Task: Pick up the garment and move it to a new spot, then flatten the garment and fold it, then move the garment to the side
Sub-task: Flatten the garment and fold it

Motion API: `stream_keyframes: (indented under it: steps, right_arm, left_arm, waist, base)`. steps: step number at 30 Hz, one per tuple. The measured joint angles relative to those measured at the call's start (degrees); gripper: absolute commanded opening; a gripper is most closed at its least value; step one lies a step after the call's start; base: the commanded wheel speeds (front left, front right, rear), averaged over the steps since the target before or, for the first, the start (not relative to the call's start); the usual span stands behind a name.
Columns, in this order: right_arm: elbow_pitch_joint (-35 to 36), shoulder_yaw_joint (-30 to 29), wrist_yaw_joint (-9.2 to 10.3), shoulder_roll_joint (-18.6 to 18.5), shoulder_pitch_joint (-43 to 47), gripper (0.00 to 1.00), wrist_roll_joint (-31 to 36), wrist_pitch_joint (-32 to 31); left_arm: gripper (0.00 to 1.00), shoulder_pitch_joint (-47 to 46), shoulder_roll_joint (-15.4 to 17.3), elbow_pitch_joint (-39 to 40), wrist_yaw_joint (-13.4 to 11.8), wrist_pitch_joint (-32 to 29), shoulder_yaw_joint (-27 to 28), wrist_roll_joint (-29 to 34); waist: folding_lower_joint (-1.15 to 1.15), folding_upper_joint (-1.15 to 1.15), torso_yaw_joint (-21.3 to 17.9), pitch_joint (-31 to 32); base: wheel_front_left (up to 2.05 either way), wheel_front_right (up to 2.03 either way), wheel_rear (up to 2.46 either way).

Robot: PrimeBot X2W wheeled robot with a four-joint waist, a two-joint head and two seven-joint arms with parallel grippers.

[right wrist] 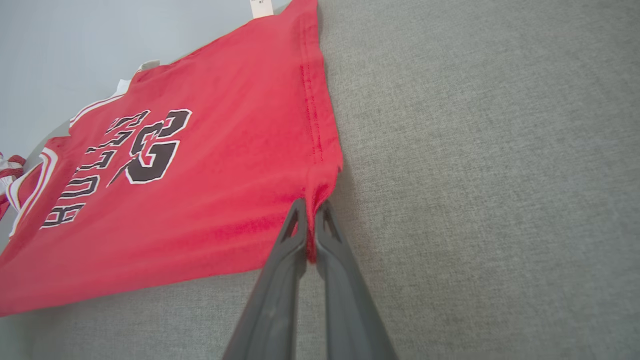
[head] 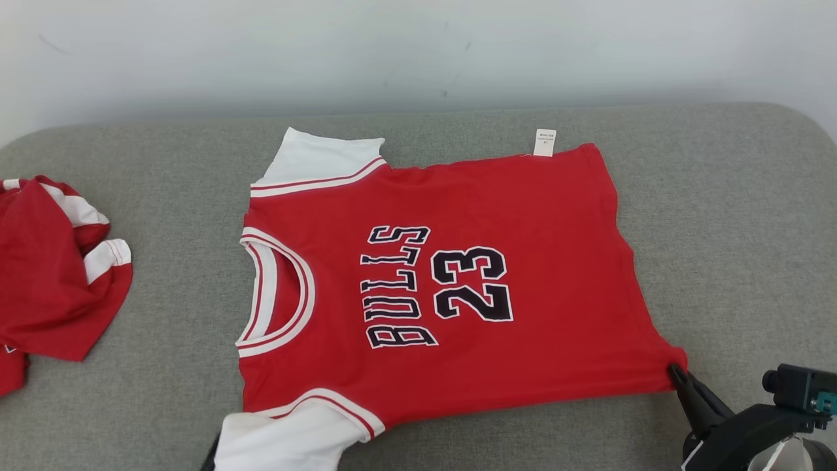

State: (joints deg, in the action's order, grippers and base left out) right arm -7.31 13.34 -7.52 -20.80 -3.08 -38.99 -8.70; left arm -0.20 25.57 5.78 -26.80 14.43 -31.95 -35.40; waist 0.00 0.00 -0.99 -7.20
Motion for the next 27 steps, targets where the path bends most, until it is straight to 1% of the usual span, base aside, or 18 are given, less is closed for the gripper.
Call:
stream_keyframes:
  steps: [5, 7, 11, 16, 17, 18, 27]
  right_arm:
    - [3.4, -2.5, 0.00, 2.4, -0.2, 0.00, 0.9, -3.5]
    - [4.9, -3.1, 0.00, 3.3, -1.8, 0.00, 1.5, -5.0]
    - [5.0, -3.3, 0.00, 4.3, -4.9, 0.00, 2.1, -7.0]
    - [2.5, -2.5, 0.00, 5.1, -11.0, 0.00, 3.4, -9.4]
    - [1.7, -2.4, 0.00, 5.4, -12.4, 0.00, 3.4, -9.5]
    - [1.7, -2.4, 0.00, 5.4, -12.4, 0.00, 3.4, -9.5]
    - [-9.1, -0.2, 0.00, 7.6, -23.0, 0.00, 2.7, -10.9]
  left_arm:
    - [0.00, -4.4, 2.0, 0.4, 1.1, -0.6, 0.7, 1.4]
    - [0.00, -8.3, 3.1, 0.4, 2.1, -2.0, 0.9, 2.2]
    - [0.00, -13.7, 4.1, -1.0, 4.4, -4.2, 0.9, 2.5]
    - [0.00, -19.5, 4.9, -5.2, 8.1, -6.8, 0.6, 2.0]
    - [0.00, -20.4, 5.1, -6.4, 8.7, -7.3, 0.4, 2.0]
    - [0.00, -20.4, 5.1, -6.4, 8.7, -7.3, 0.4, 2.0]
    - [0.00, -28.2, 4.4, -17.5, 14.6, -10.0, -1.1, 1.1]
  waist:
    - [0.00, 0.00, -0.2, -0.6]
    - [0.00, 0.00, -0.6, -1.0]
    - [0.00, 0.00, -1.3, -1.8]
    - [0.01, 0.00, -2.8, -2.8]
    - [0.01, 0.00, -3.2, -3.0]
    - [0.01, 0.00, -3.2, -3.0]
    - [0.01, 0.01, -5.2, -5.1]
  base:
    - [0.00, 0.00, 0.00]
    - [0.00, 0.00, 0.00]
    - [0.00, 0.00, 0.00]
    - [0.00, 0.00, 0.00]
    - [0.00, 0.00, 0.00]
    - [0.00, 0.00, 0.00]
    - [0.00, 0.00, 0.00]
